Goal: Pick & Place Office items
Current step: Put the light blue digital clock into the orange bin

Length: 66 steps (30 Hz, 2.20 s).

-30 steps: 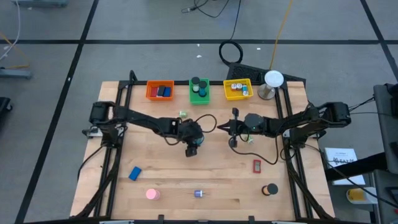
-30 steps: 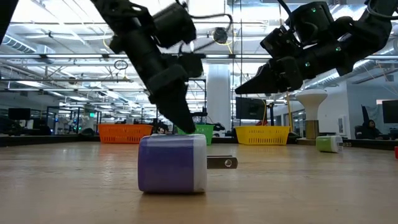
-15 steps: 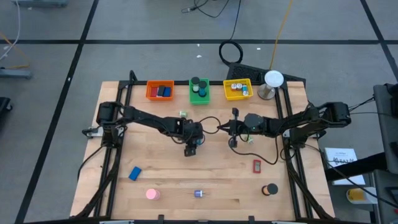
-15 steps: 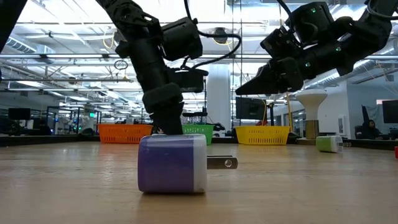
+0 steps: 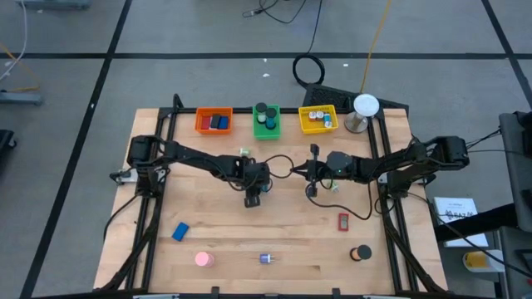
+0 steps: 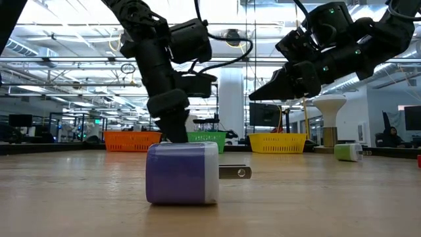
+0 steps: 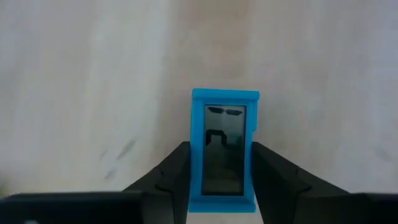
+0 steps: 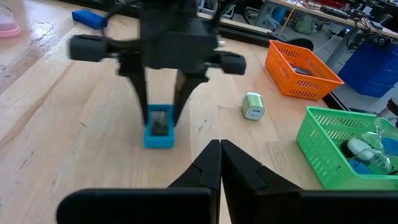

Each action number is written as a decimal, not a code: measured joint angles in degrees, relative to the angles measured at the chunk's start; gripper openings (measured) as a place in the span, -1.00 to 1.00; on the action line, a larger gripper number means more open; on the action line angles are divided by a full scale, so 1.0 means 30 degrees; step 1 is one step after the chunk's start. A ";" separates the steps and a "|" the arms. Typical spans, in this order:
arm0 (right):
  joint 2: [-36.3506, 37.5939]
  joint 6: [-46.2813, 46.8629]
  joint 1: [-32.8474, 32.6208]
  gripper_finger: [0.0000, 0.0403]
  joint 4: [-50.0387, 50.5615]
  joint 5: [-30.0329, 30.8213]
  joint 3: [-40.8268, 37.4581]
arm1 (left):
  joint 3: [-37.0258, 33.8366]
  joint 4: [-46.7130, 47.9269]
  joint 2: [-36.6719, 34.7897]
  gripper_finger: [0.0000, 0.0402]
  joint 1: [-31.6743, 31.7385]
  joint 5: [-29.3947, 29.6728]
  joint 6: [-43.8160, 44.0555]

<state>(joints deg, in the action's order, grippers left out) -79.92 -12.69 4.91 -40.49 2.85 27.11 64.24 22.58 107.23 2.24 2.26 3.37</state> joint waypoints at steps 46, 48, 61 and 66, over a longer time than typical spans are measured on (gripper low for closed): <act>0.0000 0.0036 -0.0007 -1.00 -0.0007 -0.0051 0.0000 | -0.2693 0.2348 -0.5925 -0.29 1.6335 0.3237 0.7582; 0.0000 0.0036 -0.0007 -0.99 -0.0001 -0.0052 0.0000 | -0.2702 0.2436 -0.5432 -0.29 1.6415 0.3766 0.7651; 0.0000 0.0007 -0.0007 -1.00 0.0000 -0.0058 0.0000 | -0.2701 0.1717 -0.3733 -0.29 1.6537 0.4274 0.8375; 0.0000 0.0000 -0.0007 -1.00 -0.0001 -0.0058 0.0000 | -0.2701 0.1563 -0.3662 -0.29 1.6537 0.4283 0.8482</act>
<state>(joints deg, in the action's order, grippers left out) -79.92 -12.69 4.89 -40.49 2.68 27.11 56.14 27.27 96.25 51.86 15.11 28.82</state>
